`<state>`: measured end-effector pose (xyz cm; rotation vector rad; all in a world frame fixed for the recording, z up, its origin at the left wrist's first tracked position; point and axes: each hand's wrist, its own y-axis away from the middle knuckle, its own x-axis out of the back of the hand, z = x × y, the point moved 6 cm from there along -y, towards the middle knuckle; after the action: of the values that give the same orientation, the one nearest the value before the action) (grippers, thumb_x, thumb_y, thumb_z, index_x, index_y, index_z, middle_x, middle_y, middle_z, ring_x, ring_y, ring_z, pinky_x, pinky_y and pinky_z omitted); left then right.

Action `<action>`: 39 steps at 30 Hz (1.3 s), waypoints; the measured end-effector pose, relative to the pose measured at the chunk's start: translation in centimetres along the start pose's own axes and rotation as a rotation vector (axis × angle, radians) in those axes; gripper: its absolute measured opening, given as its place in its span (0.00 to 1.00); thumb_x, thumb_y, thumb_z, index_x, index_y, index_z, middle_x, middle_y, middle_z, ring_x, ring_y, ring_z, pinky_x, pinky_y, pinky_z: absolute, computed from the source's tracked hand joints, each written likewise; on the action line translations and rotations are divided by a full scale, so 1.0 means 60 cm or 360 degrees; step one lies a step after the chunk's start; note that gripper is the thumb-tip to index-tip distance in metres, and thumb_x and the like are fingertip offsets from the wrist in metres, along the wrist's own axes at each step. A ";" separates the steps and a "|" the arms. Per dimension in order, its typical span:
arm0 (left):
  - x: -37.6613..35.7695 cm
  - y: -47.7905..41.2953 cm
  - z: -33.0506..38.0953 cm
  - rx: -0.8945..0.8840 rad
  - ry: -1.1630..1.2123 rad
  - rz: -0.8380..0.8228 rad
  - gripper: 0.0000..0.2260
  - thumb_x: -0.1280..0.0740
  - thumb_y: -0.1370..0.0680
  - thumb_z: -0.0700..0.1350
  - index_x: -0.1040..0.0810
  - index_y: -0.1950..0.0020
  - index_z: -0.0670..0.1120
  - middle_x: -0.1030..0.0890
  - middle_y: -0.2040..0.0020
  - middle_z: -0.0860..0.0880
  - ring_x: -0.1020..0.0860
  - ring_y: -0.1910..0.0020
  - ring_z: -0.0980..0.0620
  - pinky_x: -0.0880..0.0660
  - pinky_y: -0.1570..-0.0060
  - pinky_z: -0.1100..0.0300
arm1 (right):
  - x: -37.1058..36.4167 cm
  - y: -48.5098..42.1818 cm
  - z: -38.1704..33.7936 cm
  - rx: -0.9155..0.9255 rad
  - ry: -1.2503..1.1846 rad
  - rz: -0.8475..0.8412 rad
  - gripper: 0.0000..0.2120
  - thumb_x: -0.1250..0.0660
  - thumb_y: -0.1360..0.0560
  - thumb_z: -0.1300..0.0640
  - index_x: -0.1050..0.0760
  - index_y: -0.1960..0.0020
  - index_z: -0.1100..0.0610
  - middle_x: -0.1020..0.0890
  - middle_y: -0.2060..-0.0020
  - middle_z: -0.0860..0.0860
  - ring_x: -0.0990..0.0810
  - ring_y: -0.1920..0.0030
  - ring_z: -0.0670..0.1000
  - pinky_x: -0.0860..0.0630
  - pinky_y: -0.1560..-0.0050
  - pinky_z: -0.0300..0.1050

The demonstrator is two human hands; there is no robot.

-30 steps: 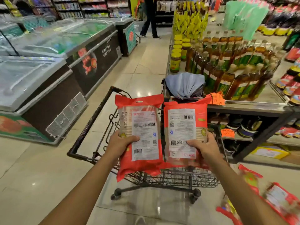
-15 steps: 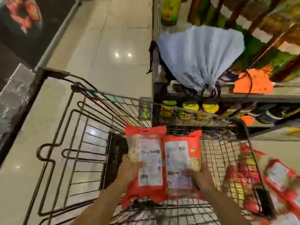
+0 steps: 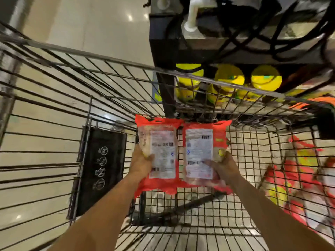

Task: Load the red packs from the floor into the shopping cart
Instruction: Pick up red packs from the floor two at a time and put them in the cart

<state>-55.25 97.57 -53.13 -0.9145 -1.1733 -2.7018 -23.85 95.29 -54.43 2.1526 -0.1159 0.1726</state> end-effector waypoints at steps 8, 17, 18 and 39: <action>0.110 0.156 0.200 -0.0410 -0.0866 -0.0094 0.23 0.34 0.25 0.52 0.28 0.32 0.46 0.22 0.38 0.44 0.22 0.40 0.41 0.21 0.42 0.45 | -0.013 0.237 -0.237 0.0596 0.1634 0.0264 0.39 0.38 0.22 0.39 0.49 0.20 0.56 0.37 0.25 0.60 0.33 0.28 0.63 0.31 0.32 0.58; 0.335 0.544 0.525 -0.1438 -0.1476 0.0545 0.32 0.41 0.23 0.61 0.35 0.22 0.47 0.33 0.22 0.41 0.32 0.26 0.38 0.32 0.29 0.42 | 0.014 0.658 -0.476 0.1359 0.2003 0.0850 0.38 0.44 0.24 0.33 0.46 0.20 0.50 0.40 0.21 0.57 0.42 0.22 0.60 0.44 0.25 0.62; 0.349 0.582 0.548 -0.1578 -0.1479 0.0619 0.32 0.41 0.24 0.61 0.33 0.24 0.46 0.30 0.25 0.41 0.29 0.29 0.38 0.30 0.32 0.41 | 0.026 0.698 -0.481 0.1370 0.1982 0.0955 0.38 0.43 0.25 0.33 0.44 0.20 0.51 0.38 0.22 0.58 0.40 0.23 0.61 0.42 0.26 0.63; -0.038 1.426 0.477 -0.3778 -0.1431 -0.0281 0.36 0.45 0.27 0.64 0.32 0.25 0.43 0.25 0.30 0.38 0.25 0.35 0.36 0.27 0.37 0.41 | 0.349 1.424 0.178 -0.0323 0.0932 0.2557 0.37 0.42 0.26 0.34 0.38 0.22 0.51 0.33 0.25 0.59 0.33 0.27 0.62 0.38 0.29 0.64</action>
<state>-15.57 56.05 16.50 -1.7343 2.8940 -2.2554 -15.11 38.76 13.25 1.2419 -1.3941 1.5588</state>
